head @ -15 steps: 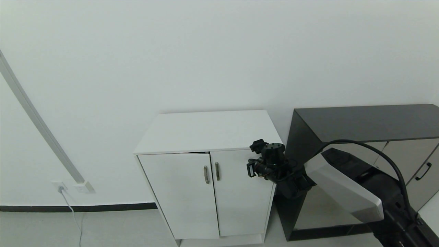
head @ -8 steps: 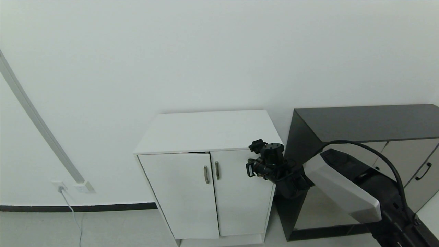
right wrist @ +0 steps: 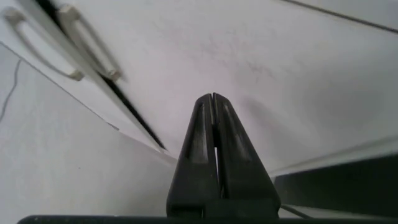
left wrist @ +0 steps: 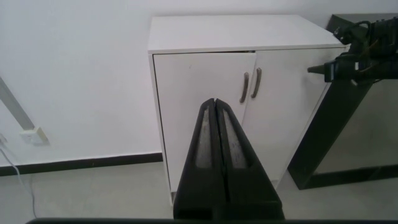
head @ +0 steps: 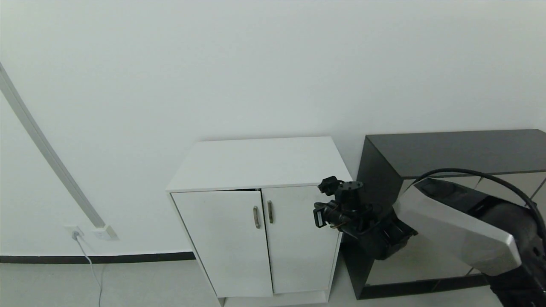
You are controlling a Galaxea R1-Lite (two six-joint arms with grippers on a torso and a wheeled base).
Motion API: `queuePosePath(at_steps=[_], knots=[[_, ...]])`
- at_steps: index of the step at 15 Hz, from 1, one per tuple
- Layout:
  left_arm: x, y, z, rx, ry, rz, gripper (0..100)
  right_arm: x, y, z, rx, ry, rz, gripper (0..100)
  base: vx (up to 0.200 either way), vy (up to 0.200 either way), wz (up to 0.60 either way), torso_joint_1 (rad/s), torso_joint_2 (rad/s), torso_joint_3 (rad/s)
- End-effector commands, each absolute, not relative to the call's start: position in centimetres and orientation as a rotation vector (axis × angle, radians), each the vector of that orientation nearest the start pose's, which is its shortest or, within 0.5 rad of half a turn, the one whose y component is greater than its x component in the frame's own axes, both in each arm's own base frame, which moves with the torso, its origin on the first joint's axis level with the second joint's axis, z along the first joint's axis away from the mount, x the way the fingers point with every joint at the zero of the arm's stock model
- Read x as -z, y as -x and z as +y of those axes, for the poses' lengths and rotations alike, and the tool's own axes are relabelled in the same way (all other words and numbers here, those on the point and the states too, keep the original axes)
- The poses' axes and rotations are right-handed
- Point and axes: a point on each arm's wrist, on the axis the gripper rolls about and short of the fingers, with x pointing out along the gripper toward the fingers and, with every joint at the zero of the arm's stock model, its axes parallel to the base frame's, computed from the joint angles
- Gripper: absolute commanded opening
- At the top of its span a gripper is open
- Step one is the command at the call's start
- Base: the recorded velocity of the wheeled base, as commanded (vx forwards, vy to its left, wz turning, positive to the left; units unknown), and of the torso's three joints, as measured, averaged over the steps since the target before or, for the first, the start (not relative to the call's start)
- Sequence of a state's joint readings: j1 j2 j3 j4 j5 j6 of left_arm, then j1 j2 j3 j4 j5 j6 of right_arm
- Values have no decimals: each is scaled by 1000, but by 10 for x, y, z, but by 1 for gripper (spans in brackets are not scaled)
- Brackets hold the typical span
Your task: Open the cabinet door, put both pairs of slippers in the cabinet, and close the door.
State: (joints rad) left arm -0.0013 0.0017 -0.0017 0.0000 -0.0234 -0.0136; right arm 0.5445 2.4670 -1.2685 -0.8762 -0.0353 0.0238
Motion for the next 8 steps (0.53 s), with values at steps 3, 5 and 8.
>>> queuePosePath(at_steps=[3, 5, 8], knots=[[-76, 23, 0, 25, 15, 0, 0, -80, -288, 218, -816, -53, 258, 0, 0, 0, 0, 0, 0, 0], [-76, 23, 0, 25, 14, 0, 0, -77, -276, 219, -837, -65, 242, 0, 0, 100, 0, -1, -4, 6], [-76, 23, -1, 26, 12, 2, 0, -69, -279, 221, -836, -61, 258, 0, 0, 200, 0, -6, -4, 6]])
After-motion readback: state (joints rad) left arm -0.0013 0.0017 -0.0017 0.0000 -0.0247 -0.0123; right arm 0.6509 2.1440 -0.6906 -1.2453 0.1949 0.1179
